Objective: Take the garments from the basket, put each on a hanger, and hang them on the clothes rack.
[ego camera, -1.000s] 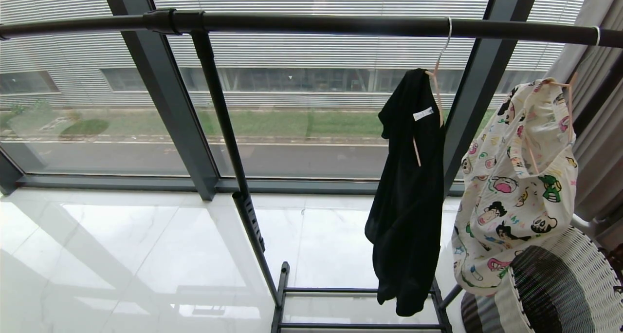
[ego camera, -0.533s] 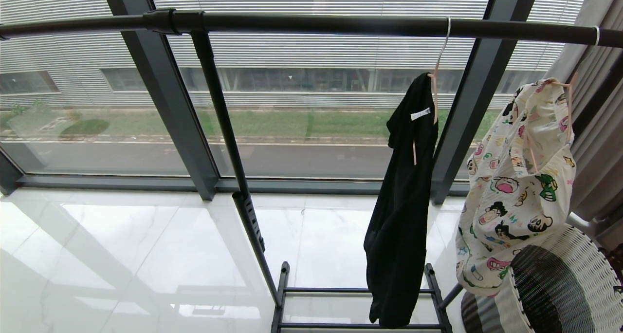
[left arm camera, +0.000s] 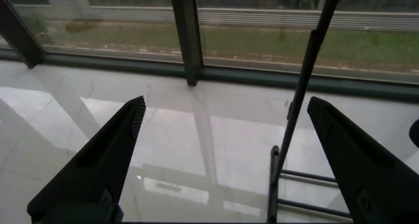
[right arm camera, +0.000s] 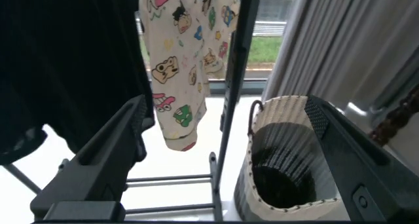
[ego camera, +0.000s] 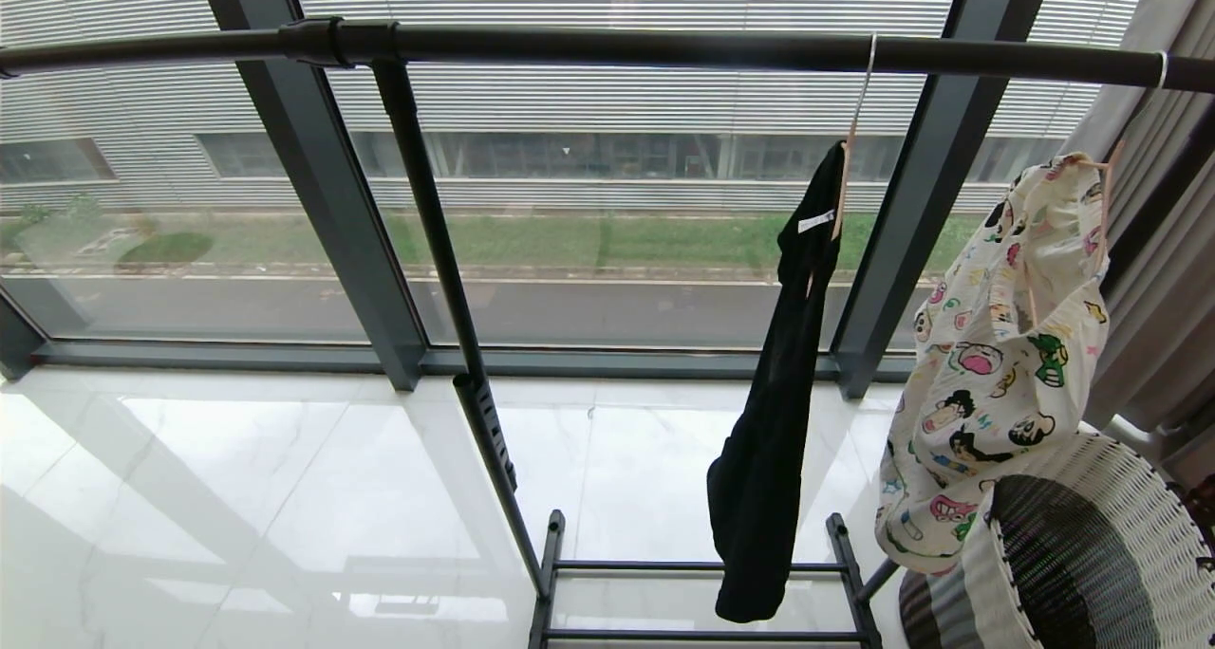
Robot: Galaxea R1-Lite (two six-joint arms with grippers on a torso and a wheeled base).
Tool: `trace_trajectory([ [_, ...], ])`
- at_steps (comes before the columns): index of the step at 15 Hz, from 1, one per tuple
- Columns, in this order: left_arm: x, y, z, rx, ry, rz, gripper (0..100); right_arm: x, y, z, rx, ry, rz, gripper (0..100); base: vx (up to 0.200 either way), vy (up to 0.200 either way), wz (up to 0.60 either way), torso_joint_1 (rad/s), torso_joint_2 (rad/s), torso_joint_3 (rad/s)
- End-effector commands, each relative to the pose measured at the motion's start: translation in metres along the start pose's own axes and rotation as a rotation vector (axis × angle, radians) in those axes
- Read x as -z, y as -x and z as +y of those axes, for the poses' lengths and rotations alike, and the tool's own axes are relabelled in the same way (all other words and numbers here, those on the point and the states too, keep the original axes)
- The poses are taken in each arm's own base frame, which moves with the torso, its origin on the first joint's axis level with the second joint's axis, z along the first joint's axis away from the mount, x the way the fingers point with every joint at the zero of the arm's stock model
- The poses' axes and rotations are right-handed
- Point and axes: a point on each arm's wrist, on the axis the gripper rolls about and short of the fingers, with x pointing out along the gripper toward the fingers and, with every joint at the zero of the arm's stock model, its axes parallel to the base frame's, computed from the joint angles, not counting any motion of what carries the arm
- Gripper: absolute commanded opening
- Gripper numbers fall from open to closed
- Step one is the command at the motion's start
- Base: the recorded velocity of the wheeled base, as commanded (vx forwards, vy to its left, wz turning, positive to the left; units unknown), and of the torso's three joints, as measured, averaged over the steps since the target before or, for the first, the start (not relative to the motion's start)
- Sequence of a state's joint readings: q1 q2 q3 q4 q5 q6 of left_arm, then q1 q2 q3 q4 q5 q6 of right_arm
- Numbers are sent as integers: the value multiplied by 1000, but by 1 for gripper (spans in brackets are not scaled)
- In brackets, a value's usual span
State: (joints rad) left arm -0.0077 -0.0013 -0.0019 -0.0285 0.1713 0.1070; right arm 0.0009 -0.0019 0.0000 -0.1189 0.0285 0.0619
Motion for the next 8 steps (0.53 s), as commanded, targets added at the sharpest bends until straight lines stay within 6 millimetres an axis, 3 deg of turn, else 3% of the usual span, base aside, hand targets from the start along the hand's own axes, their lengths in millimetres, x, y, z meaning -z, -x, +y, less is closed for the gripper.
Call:
trace_trajectory([
  [1,-1,0,-2,70,-13,-8,100,0,0,0,-16,-12,4,100,0,0,0,0,0,0],
  [2,-1,1,-6,258,-92,-37,100,0,0,0,-23,-35,5,100,0,0,0,0,0,0],
  [3,-1,0,-7,312,-124,-38,100,0,0,0,-18,-52,4,100,0,0,0,0,0,0],
  [6,0,0,-6,250,-7,-24,100,0,0,-4,157,79,-4,100,0,0,0,0,0,0],
  [8,1,0,-4,155,32,-5,100,0,0,-3,151,97,-1,100,0,0,0,0,0,0],
])
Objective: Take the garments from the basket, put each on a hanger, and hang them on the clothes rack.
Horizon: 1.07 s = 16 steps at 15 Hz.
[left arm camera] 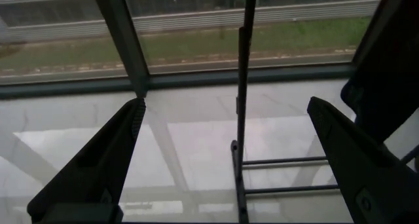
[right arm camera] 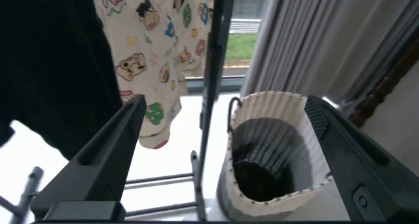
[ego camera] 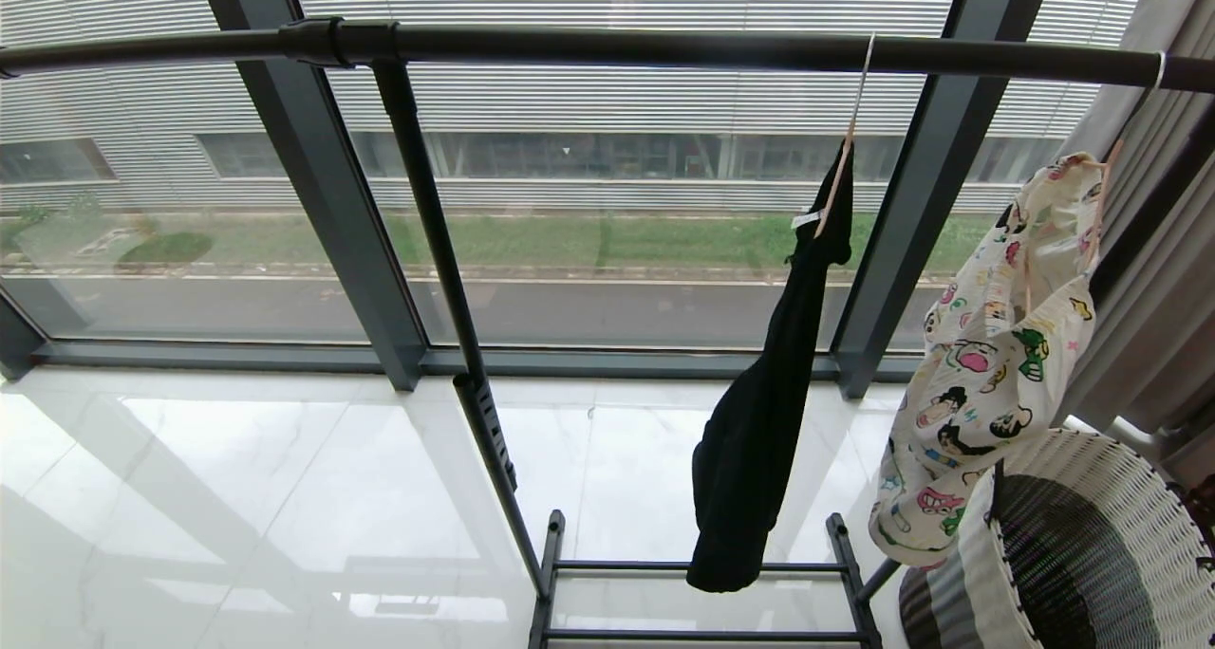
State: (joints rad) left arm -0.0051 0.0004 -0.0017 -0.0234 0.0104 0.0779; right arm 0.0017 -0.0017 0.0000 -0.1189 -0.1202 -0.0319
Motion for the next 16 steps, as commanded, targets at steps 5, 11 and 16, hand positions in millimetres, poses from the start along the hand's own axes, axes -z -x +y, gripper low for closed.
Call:
trace_trajectory([
  [5,3,0,0,-1,15,22,100,1,0,4,-172,-90,14,100,0,0,0,0,0,0],
  [11,2,0,0,-1,52,20,100,1,0,4,-159,-253,27,100,0,0,0,0,0,0],
  [16,2,0,0,-1,53,20,100,1,0,3,-137,-244,24,100,0,0,0,0,0,0],
])
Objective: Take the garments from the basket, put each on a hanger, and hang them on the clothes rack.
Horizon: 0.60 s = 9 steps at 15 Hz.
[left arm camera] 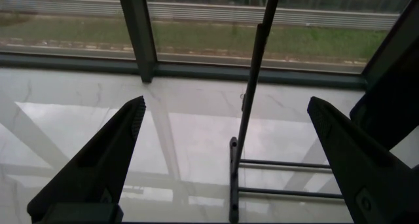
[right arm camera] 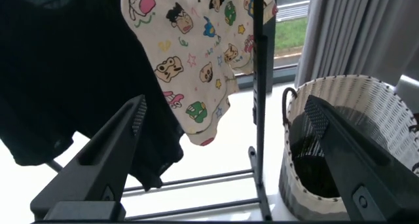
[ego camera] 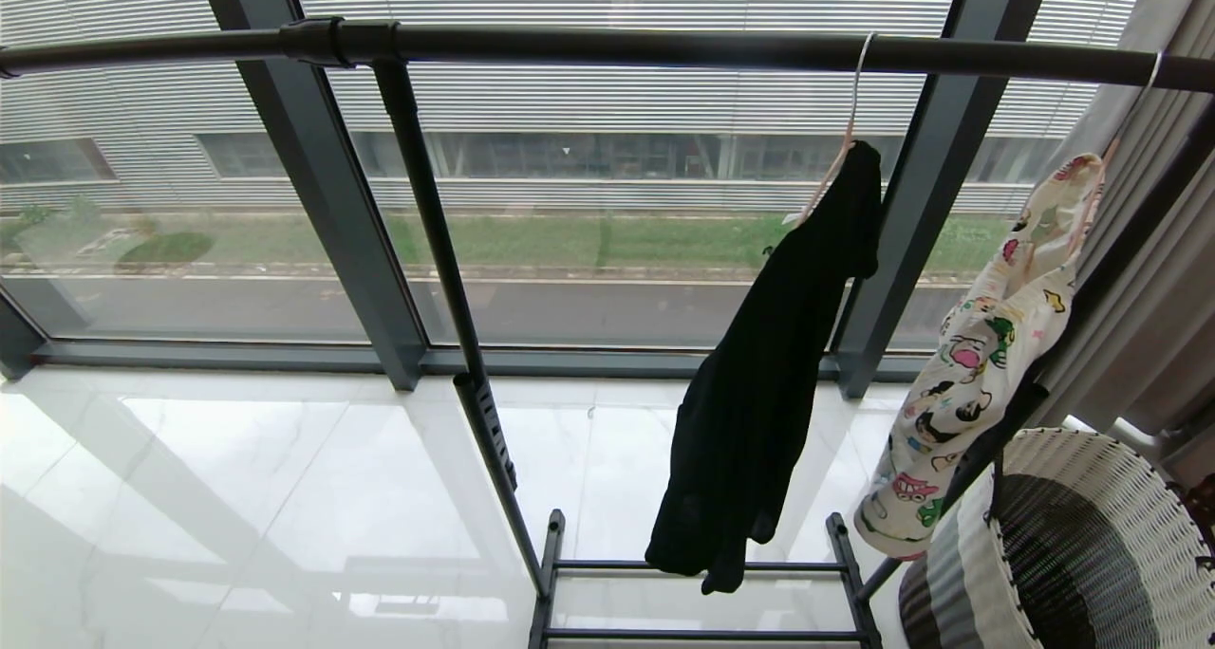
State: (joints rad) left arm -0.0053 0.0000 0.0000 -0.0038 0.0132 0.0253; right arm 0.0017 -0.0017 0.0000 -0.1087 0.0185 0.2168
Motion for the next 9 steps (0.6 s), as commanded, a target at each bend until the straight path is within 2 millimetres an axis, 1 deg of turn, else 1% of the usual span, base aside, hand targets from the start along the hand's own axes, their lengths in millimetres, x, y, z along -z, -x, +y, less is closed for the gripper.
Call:
trace_trajectory([
  [1,0,0,0,0,1,-1,100,0,0,0,2,2,1,100,0,0,0,0,0,0],
  [9,0,0,0,0,1,-1,100,0,0,0,1,53,1,100,0,0,0,0,0,0],
])
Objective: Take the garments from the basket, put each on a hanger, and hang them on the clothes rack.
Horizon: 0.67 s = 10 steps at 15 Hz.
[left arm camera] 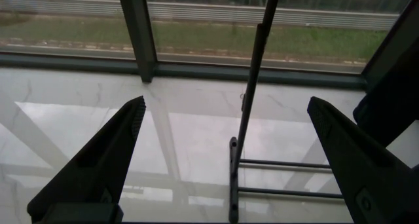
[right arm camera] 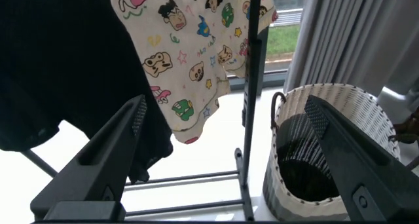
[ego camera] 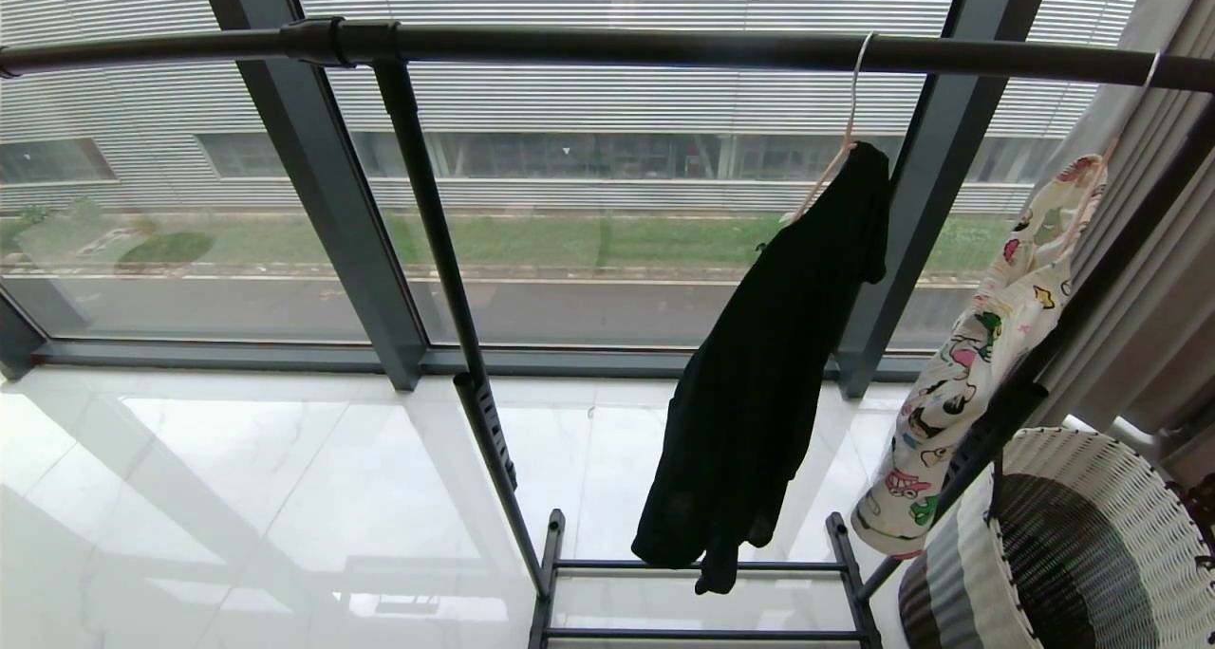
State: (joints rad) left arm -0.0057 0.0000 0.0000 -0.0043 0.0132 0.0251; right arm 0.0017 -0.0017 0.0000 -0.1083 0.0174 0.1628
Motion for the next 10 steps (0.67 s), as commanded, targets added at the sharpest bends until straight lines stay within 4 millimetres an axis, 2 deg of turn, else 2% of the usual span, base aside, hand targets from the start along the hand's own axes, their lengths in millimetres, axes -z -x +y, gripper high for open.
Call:
trace_trajectory([
  [1,0,0,0,-2,1,0,100,0,0,0,1,8,1,100,0,0,0,0,0,0],
  [6,0,0,0,-2,1,0,100,0,0,0,-10,57,1,100,0,0,0,0,0,0],
  [10,0,0,0,0,1,0,100,-1,0,-1,42,183,-7,100,0,0,0,0,0,0],
])
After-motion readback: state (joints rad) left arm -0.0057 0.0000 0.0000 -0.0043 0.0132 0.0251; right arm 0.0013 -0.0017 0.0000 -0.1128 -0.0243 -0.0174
